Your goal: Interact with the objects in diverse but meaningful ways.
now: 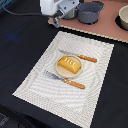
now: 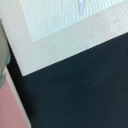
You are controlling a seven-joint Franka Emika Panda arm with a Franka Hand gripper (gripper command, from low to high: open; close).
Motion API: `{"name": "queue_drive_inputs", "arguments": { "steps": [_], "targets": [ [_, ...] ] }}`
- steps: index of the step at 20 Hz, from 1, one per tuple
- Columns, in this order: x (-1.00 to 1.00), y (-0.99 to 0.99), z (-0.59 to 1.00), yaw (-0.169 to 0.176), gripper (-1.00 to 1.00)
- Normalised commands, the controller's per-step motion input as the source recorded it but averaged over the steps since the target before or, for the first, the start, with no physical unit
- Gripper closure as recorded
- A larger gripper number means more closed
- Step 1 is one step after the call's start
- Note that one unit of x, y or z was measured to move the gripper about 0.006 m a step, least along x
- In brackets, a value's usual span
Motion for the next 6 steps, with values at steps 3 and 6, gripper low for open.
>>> {"name": "queue_drive_inputs", "arguments": {
  "steps": [3,6],
  "targets": [
    [0.0,0.0,0.0,0.0,-1.0],
    [0.0,0.0,0.0,0.0,-1.0]
  ]
}}
